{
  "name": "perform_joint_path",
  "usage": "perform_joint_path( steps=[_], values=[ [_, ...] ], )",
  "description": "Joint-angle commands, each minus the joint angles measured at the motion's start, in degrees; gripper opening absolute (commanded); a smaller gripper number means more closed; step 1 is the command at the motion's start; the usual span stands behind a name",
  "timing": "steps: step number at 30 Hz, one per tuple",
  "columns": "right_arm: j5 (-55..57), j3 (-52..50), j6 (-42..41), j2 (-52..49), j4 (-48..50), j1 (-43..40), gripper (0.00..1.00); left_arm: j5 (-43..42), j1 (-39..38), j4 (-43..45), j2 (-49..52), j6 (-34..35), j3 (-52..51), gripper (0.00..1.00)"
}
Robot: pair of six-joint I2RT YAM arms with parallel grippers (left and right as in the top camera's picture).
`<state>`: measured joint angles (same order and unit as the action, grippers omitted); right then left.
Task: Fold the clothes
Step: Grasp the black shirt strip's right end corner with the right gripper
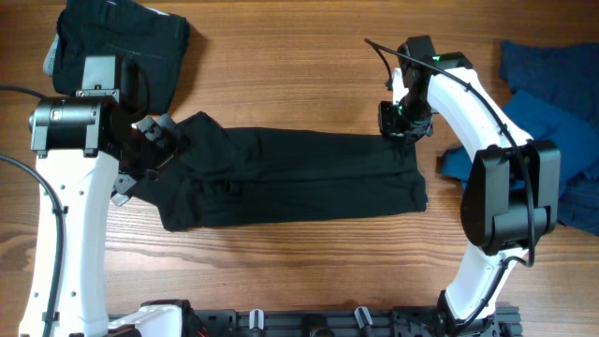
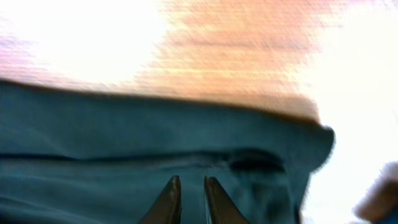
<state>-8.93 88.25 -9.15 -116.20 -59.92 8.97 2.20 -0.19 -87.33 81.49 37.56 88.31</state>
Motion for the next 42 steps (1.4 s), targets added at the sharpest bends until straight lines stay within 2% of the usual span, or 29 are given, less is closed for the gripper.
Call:
perform_joint_path(
  steps=[1, 10, 17, 42],
  values=[
    [-3.4, 0.7, 0.2, -0.8, 2.2, 0.1, 0.14, -0.2, 0.4, 0.1, 0.0, -0.9, -0.3, 1.0],
    [2.8, -0.9, 0.1, -3.5, 2.9, 0.1, 0.1, -0.2, 0.4, 0.2, 0.0, -0.9, -0.3, 1.0],
    [3.0, -1.0, 0.2, -3.6, 2.9, 0.1, 0.09, -0.2, 0.4, 0.3, 0.0, -1.0, -0.3, 1.0],
    [3.2, -3.5, 1.7, -3.6, 2.4, 0.0, 0.14, -0.2, 0.4, 1.0, 0.0, -1.2, -0.3, 1.0]
  ],
)
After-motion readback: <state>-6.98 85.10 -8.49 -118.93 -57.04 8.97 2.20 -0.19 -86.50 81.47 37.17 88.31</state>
